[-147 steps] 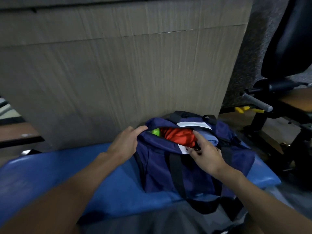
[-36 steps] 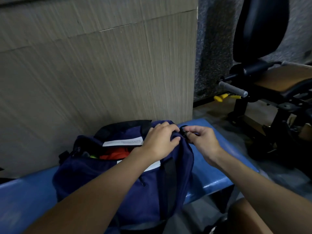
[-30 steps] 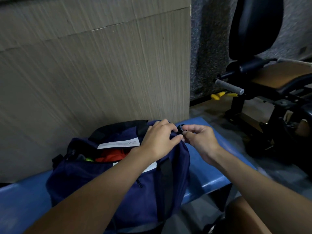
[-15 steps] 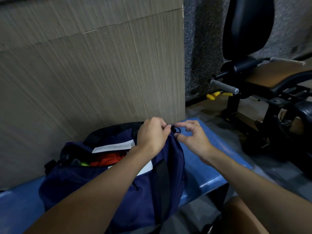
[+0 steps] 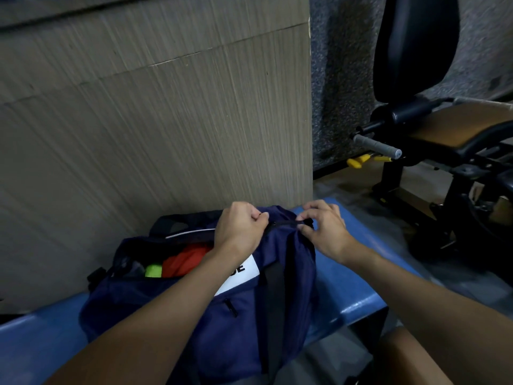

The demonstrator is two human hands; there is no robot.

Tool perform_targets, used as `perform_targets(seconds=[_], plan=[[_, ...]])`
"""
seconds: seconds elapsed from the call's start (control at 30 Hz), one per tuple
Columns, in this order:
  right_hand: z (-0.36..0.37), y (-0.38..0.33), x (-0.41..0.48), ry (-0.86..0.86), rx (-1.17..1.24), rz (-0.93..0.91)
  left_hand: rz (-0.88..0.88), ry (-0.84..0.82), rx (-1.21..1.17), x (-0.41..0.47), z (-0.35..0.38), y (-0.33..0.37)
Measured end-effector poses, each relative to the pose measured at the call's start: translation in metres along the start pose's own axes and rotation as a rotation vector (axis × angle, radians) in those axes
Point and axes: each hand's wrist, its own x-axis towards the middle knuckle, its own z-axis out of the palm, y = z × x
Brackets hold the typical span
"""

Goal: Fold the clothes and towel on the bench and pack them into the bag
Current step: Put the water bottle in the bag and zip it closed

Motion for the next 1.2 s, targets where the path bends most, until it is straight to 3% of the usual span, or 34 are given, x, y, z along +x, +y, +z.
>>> perform_targets(seconds=[0.23, 0.4, 0.57, 0.8, 0.97, 1.2], plan=[[0.007, -0.032, 0.003, -0.014, -0.081, -0.108, 0.039, 0.038, -0.056, -0.002, -0.015, -0.005], [0.006, -0.031, 0.006, 0.032, -0.071, -0.082, 0.033, 0.072, -0.064, -0.007, -0.028, -0.011], [0.015, -0.054, 0.001, -0.024, -0.051, -0.224, 0.055, 0.052, -0.102, -0.011, -0.029, -0.009], [0.023, -0.044, 0.007, 0.019, 0.052, -0.155, 0.042, 0.033, 0.019, -0.024, -0.039, -0.022], [0.015, -0.026, 0.009, 0.050, 0.033, 0.033, -0.070, 0.049, 0.042, -0.027, -0.060, -0.046], [0.037, -0.078, 0.005, 0.023, -0.220, -0.398, -0.037, 0.048, 0.028, -0.031, -0.077, -0.048]])
